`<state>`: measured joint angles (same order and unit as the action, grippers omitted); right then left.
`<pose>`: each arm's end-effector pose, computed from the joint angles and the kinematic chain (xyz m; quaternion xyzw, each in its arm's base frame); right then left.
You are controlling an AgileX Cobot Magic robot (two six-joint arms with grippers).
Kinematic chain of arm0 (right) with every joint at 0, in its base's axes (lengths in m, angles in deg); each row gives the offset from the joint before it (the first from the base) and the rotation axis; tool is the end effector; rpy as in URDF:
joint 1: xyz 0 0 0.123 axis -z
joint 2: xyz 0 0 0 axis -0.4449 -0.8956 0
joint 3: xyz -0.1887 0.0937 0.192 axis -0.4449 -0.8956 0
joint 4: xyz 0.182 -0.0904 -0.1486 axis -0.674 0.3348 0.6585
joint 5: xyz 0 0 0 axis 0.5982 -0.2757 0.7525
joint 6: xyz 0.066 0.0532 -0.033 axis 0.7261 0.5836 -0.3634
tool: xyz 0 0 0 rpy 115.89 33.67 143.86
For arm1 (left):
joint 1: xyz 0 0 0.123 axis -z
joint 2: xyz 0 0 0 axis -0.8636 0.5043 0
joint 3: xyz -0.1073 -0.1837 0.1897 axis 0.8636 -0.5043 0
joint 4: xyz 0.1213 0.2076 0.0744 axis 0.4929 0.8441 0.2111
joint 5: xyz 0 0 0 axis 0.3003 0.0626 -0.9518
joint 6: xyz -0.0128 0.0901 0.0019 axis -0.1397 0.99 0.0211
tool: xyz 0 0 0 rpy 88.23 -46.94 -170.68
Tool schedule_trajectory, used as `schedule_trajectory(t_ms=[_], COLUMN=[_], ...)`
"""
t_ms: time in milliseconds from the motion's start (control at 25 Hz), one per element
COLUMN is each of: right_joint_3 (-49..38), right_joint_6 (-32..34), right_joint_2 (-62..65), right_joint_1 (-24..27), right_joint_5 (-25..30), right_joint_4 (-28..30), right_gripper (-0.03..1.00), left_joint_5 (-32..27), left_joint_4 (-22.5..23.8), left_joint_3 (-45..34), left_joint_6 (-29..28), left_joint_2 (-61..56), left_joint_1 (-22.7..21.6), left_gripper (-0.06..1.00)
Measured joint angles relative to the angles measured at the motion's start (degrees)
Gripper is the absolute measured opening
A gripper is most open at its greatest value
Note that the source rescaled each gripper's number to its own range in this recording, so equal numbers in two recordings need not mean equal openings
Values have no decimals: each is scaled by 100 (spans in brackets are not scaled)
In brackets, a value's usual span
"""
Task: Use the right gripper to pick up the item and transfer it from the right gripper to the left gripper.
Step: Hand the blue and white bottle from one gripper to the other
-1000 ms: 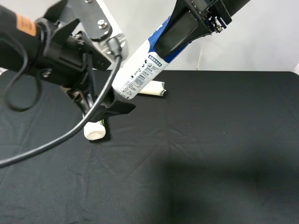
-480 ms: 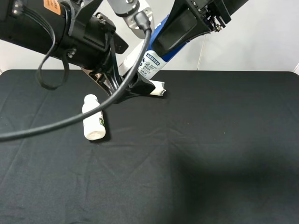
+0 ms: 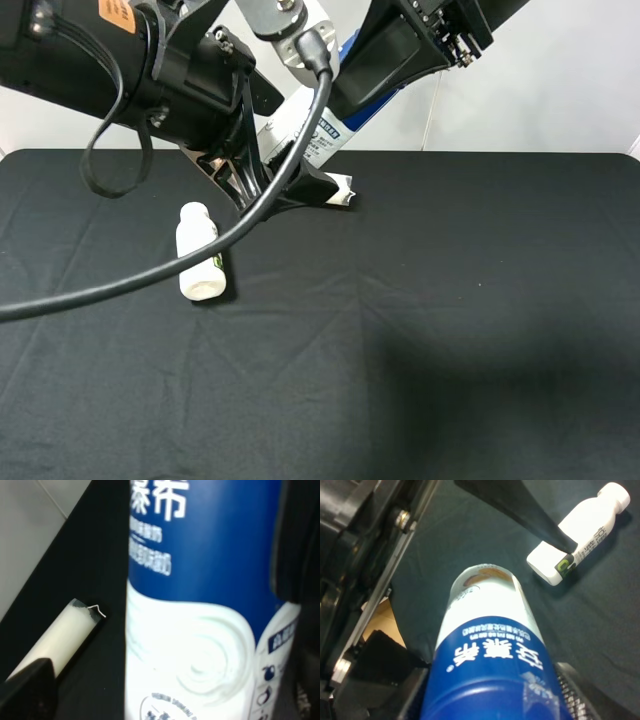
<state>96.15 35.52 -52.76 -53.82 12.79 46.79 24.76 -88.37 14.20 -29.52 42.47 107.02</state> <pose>0.2467 0.1927 0.3761 -0.4439 0.8038 0.3391 0.2047 0.1975 -0.2210 0.3119 0.5169 0.6977 -0.1214 0.4810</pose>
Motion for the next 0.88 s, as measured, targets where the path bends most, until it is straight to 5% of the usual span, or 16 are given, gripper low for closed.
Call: schedule_trajectory(t_ms=[80,160,200,680,720,800,880], right_joint_3=[0,0,0,0,0,7,18], right_joint_6=[0,-5,0,43,51,81,114], right_joint_2=[0,0,0,0,0,12,38], right_joint_1=[0,0,0,0,0,0,0], right_joint_5=[0,-43,-36,-36,-36,-49,-49], right_joint_4=[-14,-42,-54,-41,-33,-15,-1], right_gripper=[0,0,0,0,7,59,85], left_joint_5=[-8,-76,-89,-112,-112,-158,-203], left_joint_4=[0,-14,-14,-19,-19,-19,-2], left_joint_3=[0,0,0,0,0,0,-6], left_joint_6=[0,0,18,35,35,35,35], left_joint_2=[0,0,0,0,0,0,16], left_joint_1=[0,0,8,12,12,12,12], left_gripper=[62,7,0,4,4,4,4])
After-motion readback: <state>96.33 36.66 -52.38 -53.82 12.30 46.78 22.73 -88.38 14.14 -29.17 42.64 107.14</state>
